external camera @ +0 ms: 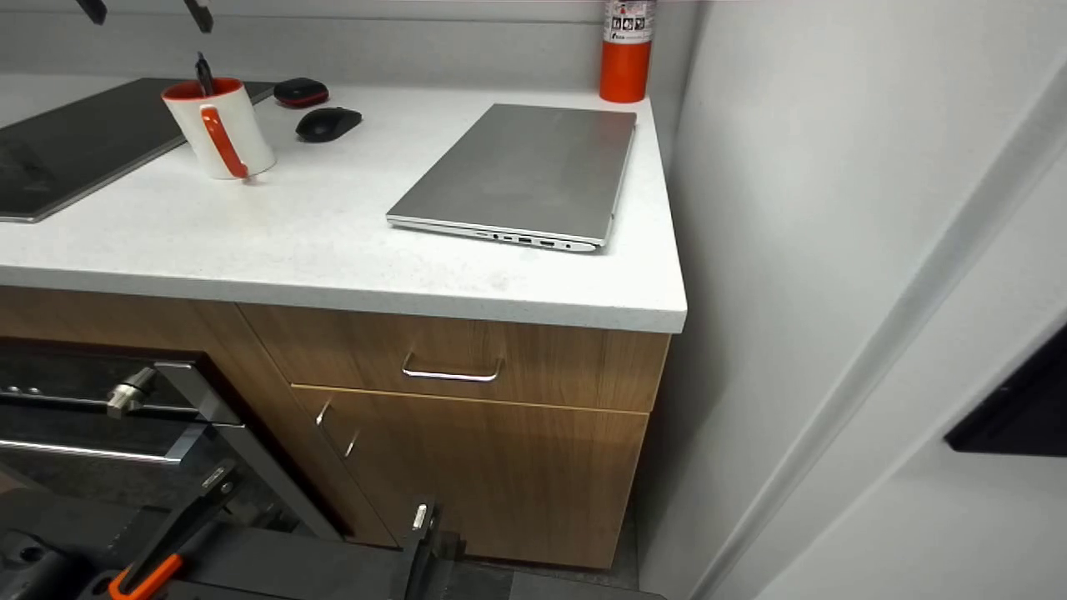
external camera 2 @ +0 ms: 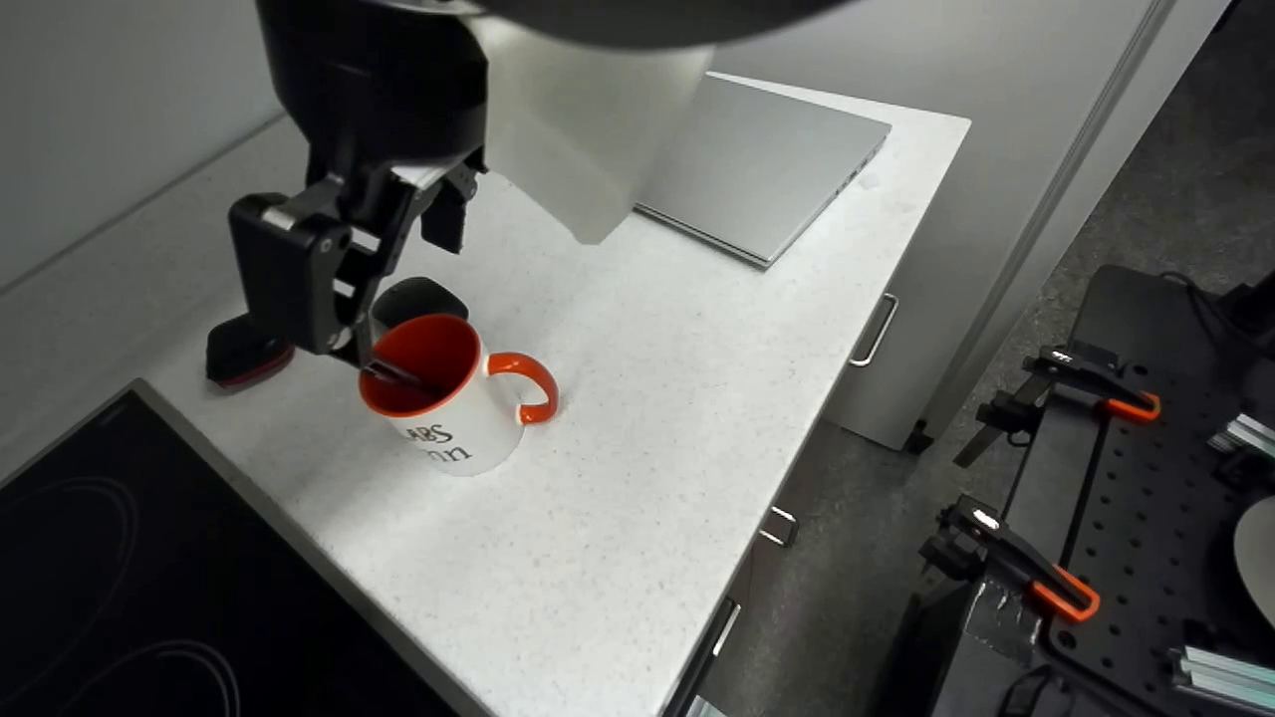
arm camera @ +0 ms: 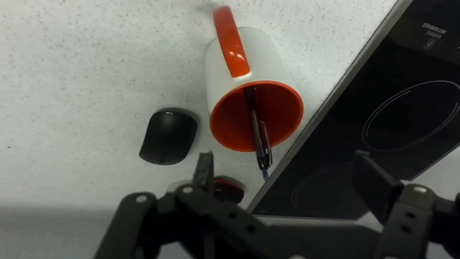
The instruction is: Place the pen in the mug on the counter
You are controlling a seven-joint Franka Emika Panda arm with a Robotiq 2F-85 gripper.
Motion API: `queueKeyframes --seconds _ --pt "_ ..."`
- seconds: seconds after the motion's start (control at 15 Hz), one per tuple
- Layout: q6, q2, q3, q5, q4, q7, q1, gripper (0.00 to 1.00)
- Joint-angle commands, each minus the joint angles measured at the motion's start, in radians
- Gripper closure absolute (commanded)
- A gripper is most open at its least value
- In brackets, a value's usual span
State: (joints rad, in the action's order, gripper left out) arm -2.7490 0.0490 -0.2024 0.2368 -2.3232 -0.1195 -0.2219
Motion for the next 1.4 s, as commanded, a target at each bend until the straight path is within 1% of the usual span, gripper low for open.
queueKeyframes --seconds 0.0,0.2,0.27,0.8,1.27,1.33 --pt "0.001 -0.006 0.000 -0.003 0.006 0.002 -0.002 0.00" --pt "0.001 -0.009 0.000 -0.003 0.013 0.001 -0.001 0.00" --pt "-0.011 -0.023 -0.001 -0.019 0.019 0.012 0.000 0.00" --pt "-0.039 -0.115 -0.011 0.014 0.075 -0.050 0.003 0.00" --pt "-0.081 -0.202 -0.050 0.080 0.141 -0.181 0.024 0.00" --pt "-0.090 -0.214 -0.043 0.096 0.147 -0.206 0.016 0.00"
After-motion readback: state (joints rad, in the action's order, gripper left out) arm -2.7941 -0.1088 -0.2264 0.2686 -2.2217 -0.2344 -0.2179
